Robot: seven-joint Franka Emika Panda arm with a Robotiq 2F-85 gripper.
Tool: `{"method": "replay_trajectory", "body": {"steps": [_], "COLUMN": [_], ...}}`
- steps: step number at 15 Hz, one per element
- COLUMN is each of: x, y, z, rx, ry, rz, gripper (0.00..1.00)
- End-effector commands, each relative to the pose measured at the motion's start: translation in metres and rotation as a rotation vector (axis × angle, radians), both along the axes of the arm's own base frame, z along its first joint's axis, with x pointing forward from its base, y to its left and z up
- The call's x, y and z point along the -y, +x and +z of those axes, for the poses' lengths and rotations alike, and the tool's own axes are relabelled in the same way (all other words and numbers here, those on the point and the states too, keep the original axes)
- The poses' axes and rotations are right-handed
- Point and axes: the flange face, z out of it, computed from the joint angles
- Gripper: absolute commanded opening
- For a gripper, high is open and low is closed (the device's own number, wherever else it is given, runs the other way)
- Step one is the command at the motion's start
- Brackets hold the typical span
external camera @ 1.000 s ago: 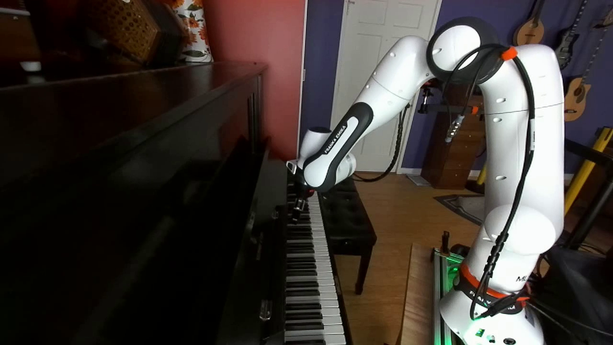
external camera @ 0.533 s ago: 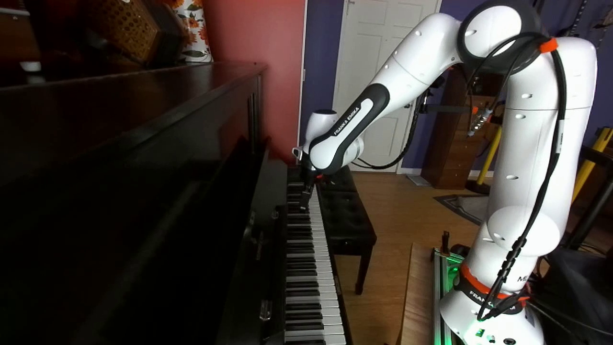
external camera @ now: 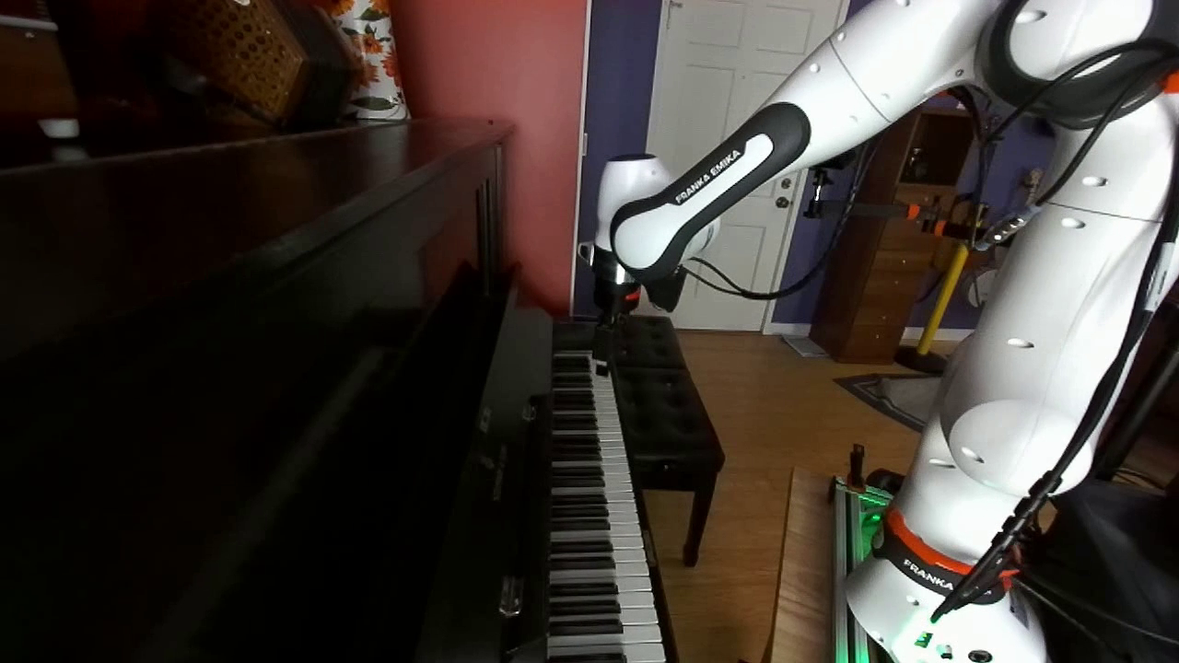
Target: Press the third a sharp key from the right on piano
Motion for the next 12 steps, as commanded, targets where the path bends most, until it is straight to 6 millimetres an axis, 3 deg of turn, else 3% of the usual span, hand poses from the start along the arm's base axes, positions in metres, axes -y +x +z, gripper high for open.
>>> {"method": "replay_trajectory", "body": {"steps": [1,5,6,12], "x": [-0.008,-0.015,-0.012,-0.014], "y": [-0.019,-0.028,-0.018,-0.022], "z": [0.030,0.054,0.046,0.056], "rx": [-0.036,-0.030,-0.028,-0.016], "ry": [-0.015,-0.034,-0.015,-0.023], "rz": [-0.088,-0.192,-0.141,-0.179], "gripper": [1.00,1.00,1.00,1.00]}}
